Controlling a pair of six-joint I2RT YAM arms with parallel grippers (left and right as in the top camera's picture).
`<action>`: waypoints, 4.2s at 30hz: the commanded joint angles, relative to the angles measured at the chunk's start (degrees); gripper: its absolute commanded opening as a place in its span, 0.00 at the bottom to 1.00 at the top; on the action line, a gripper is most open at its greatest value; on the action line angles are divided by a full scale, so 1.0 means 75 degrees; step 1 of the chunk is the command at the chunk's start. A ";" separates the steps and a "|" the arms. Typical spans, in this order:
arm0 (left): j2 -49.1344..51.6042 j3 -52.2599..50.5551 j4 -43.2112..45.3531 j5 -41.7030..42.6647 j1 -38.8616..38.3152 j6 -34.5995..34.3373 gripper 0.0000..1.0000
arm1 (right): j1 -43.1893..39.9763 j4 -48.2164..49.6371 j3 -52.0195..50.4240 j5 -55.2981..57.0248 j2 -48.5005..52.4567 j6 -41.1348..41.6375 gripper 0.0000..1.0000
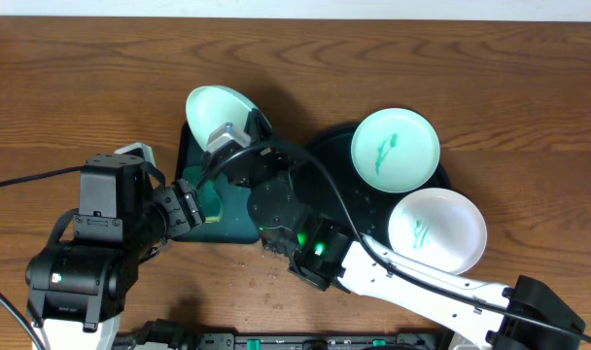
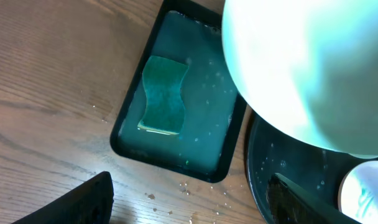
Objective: Clean dirty plates on tray and stack at the side
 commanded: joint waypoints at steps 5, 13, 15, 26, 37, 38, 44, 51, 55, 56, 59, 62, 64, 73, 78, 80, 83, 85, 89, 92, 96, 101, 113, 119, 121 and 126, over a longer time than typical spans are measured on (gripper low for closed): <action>0.0000 0.0035 -0.0023 0.0017 0.0026 -0.0012 0.80 | -0.0431 -0.1358 0.0090 0.0583 -0.0099 0.3212 0.01; 0.0000 0.0035 -0.0023 0.0017 0.0026 -0.0012 0.79 | -0.1682 -0.3923 0.0093 -0.2643 -0.0466 0.7662 0.01; 0.0000 0.0035 -0.0020 0.0017 0.0026 -0.0012 0.79 | -0.2174 -0.4156 0.0090 -0.3969 -0.0816 0.8268 0.01; 0.0000 0.0035 -0.0023 0.0017 0.0026 -0.0012 0.79 | -0.7259 -0.7478 0.0093 -0.6755 -0.2818 0.9317 0.01; 0.0000 0.0035 -0.0023 0.0017 0.0026 -0.0012 0.79 | -1.2974 -0.9492 -0.0076 -0.6458 -0.1929 0.9200 0.01; 0.0000 0.0035 -0.0023 0.0017 0.0026 -0.0012 0.80 | -1.3245 -0.9477 -0.0093 -0.6432 -0.1690 0.9200 0.01; 0.0000 0.0035 -0.0023 0.0017 0.0026 -0.0012 0.79 | -1.3685 -0.9439 -0.0096 -0.6420 -0.0221 0.9151 0.01; 0.0000 0.0035 -0.0023 0.0017 0.0026 -0.0012 0.79 | -1.3368 -0.9364 -0.0093 -0.7834 0.0516 0.8128 0.01; 0.0000 0.0035 -0.0023 0.0017 0.0026 -0.0012 0.79 | -1.3321 -0.8888 -0.0090 -0.7772 0.0070 0.7752 0.13; 0.0000 0.0035 -0.0023 0.0017 0.0026 -0.0012 0.80 | -1.3327 -0.8766 -0.0090 -0.7597 -0.0038 0.7711 0.14; 0.0000 0.0035 -0.0023 0.0017 0.0026 -0.0012 0.80 | -1.3321 -0.8341 -0.0093 -0.6814 -0.0105 0.7618 0.20; 0.0000 0.0035 -0.0020 0.0017 0.0026 -0.0012 0.79 | -1.3318 -0.8058 -0.0111 -0.6312 0.0189 0.7525 0.05; 0.0000 0.0035 -0.0023 0.0017 0.0026 -0.0012 0.80 | -1.3318 -0.7868 -0.0111 -0.6079 0.0568 0.7589 0.01; 0.0000 0.0035 -0.0023 0.0017 0.0026 -0.0012 0.80 | -1.2986 -0.7644 -0.0111 -0.6073 0.2148 0.7711 0.01; 0.0000 0.0035 -0.0020 0.0017 0.0026 -0.0012 0.80 | -1.2289 -0.7895 -0.0111 -0.7624 0.2760 0.7676 0.01; 0.0000 0.0035 -0.0023 0.0020 0.0026 -0.0012 0.79 | -1.1925 -0.7898 -0.0111 -0.8533 0.2806 0.7461 0.01; 0.0000 0.0035 -0.0023 0.0017 0.0026 -0.0012 0.79 | -1.1299 -0.8026 -0.0108 -0.8664 0.2731 0.7367 0.01; 0.0000 0.0035 -0.0023 0.0017 0.0026 -0.0012 0.79 | -1.0998 -0.8169 -0.0108 -0.8303 0.2632 0.7461 0.01; 0.0000 0.0035 -0.0023 0.0017 0.0026 -0.0012 0.79 | -1.0745 -0.8341 -0.0102 -0.7697 0.2203 0.7621 0.22; 0.0000 0.0035 -0.0023 0.0017 0.0026 -0.0012 0.79 | -1.0724 -0.8413 -0.0102 -0.8035 0.1472 0.7187 0.28; 0.0000 0.0035 -0.0023 0.0017 0.0026 -0.0012 0.79 | -1.0640 -0.8446 -0.0102 -0.9092 0.0236 0.5907 0.34; 0.0000 0.0035 -0.0023 0.0017 0.0026 -0.0012 0.80 | -1.0349 -0.8361 -0.0102 -0.9267 -0.1017 0.5537 0.41; 0.0000 0.0035 -0.0023 0.0017 0.0026 -0.0012 0.80 | -0.9935 -1.1135 -0.0105 -0.5817 -0.1145 0.7329 0.42; 0.0000 0.0035 -0.0020 0.0017 0.0026 -0.0012 0.80 | -0.9935 -1.1841 -0.0455 -0.5062 -0.1139 0.7688 0.48; 0.0000 0.0035 -0.0023 0.0017 0.0026 -0.0012 0.79 | -0.9938 -1.1744 -0.0743 -0.4992 -0.1139 0.7793 0.51; 0.0000 0.0035 -0.0023 0.0017 0.0026 -0.0012 0.79 | -0.9941 -1.1080 -0.1632 -0.5088 -0.1139 0.8113 0.54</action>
